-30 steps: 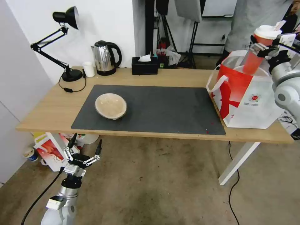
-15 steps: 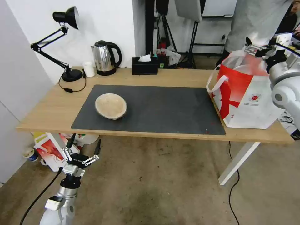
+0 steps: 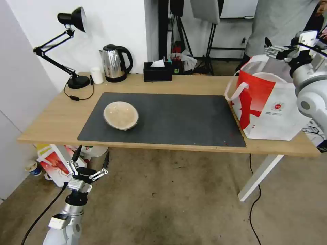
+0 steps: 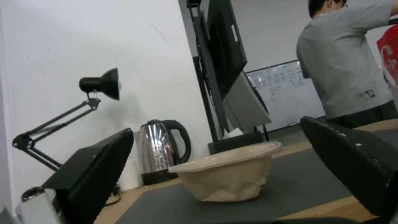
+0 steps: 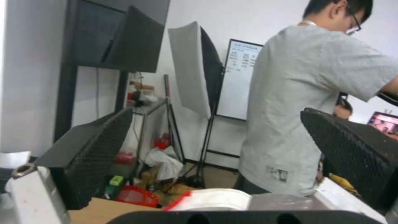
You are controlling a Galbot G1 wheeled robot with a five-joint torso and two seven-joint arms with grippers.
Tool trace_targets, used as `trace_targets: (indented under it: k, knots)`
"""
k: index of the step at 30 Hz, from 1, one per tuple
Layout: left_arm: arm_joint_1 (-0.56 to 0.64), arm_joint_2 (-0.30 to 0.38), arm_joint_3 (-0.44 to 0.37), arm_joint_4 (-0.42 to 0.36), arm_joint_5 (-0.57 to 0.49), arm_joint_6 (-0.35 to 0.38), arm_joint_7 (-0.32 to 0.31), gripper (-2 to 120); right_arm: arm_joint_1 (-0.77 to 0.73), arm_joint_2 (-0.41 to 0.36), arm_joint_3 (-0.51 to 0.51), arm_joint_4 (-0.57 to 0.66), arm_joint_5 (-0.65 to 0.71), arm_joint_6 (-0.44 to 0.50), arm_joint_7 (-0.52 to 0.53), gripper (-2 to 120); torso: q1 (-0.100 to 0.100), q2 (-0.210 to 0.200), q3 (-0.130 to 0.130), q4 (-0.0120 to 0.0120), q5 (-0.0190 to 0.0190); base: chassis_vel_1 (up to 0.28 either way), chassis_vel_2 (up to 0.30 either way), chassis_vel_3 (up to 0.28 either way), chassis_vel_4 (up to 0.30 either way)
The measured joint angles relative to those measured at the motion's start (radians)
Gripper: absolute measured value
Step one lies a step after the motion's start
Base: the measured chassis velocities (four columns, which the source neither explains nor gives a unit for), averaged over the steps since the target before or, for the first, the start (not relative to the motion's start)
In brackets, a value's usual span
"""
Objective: Pick up the trash from the table and place it into the takeout bag.
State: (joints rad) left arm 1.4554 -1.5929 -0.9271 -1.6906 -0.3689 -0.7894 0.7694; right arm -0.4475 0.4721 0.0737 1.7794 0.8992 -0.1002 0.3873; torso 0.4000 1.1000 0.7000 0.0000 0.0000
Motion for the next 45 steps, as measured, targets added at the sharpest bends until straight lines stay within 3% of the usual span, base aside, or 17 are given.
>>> trace_targets:
  k: [14,21,32,34,40,45]
  knots:
    - [-0.005,0.000,0.003,0.008,-0.002,0.000,0.000,100,-0.200,0.081,0.139,0.230,-0.088,0.030,0.058,100,0.000,0.000,0.000,-0.0003,-0.0002,0.000,0.000,0.000,0.000]
    - [-0.007,0.000,0.004,0.015,-0.004,-0.001,-0.001,100,-0.318,0.156,0.158,0.370,-0.186,0.046,0.092,100,0.000,0.000,0.000,-0.0001,-0.0001,0.000,0.000,0.000,0.000]
    - [-0.008,0.000,0.004,0.017,-0.005,-0.002,-0.001,100,-0.360,0.206,0.148,0.434,-0.251,0.057,0.114,100,0.000,0.000,0.000,0.0000,-0.0006,0.000,0.000,0.000,0.000]
    - [-0.008,-0.001,0.003,0.018,-0.008,-0.003,-0.001,100,-0.410,0.264,0.134,0.481,-0.328,0.068,0.124,100,0.000,0.000,0.000,0.0000,-0.0002,0.000,0.000,0.000,0.000]
    - [-0.012,-0.001,-0.004,0.034,-0.016,-0.006,-0.001,100,-0.545,0.342,0.115,0.494,-0.512,0.156,0.109,100,0.000,0.000,0.000,-0.0001,-0.0001,0.000,0.000,0.000,0.000]
    - [-0.023,-0.001,-0.002,0.053,-0.017,-0.009,-0.001,100,-0.746,0.447,0.140,0.489,-0.671,0.243,0.073,100,0.000,0.000,0.000,-0.0003,0.0001,0.000,0.000,0.000,0.000]
